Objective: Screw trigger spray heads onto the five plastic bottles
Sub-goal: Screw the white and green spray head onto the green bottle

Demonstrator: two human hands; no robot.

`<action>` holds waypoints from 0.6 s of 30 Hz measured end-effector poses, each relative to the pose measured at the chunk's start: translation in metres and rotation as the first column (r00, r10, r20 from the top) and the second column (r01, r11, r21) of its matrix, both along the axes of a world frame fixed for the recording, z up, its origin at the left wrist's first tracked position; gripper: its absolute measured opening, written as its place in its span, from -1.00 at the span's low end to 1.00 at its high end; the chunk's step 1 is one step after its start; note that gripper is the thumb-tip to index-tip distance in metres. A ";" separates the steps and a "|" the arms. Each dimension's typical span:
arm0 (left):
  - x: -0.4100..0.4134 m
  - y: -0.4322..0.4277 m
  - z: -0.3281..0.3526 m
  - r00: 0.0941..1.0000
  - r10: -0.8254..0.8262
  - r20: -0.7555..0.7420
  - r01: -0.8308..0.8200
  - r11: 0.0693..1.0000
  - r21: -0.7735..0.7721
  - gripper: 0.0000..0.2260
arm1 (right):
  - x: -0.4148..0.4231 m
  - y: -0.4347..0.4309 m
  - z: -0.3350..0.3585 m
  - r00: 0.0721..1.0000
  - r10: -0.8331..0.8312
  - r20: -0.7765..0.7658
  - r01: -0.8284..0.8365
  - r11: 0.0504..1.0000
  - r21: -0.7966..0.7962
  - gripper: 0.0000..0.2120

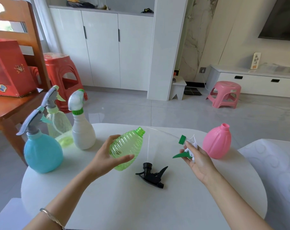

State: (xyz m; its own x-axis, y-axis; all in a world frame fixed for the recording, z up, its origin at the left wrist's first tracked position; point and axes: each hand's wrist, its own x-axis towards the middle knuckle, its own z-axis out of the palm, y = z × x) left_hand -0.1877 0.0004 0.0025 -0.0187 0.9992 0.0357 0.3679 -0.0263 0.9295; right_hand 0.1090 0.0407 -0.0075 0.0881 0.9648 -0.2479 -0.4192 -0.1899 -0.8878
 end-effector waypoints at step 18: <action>0.001 -0.002 -0.002 0.991 -0.086 -0.107 0.088 0.996 0.013 -0.24 | 0.009 -0.013 0.022 0.944 0.153 0.294 -0.192 0.975 0.108 -0.75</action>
